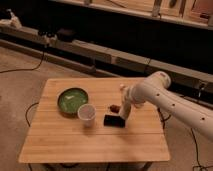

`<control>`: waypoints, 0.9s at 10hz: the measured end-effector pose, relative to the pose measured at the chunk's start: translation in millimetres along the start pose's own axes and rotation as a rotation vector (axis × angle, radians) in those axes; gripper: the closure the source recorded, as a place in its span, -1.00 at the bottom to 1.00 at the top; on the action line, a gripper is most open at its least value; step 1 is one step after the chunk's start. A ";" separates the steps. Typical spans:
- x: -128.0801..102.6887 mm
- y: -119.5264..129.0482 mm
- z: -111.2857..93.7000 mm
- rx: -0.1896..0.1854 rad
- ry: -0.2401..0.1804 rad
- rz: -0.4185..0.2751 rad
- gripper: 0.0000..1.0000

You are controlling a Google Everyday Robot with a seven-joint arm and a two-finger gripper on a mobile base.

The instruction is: Place the white sponge in the ceramic cup

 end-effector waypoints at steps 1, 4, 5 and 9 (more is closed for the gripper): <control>10.6 -20.0 -21.5 0.042 0.028 -0.052 0.66; 32.9 -64.2 -75.8 0.129 0.106 -0.175 0.66; 39.9 -82.1 -96.5 0.159 0.137 -0.224 0.66; 56.1 -137.2 -165.6 0.243 0.242 -0.384 0.66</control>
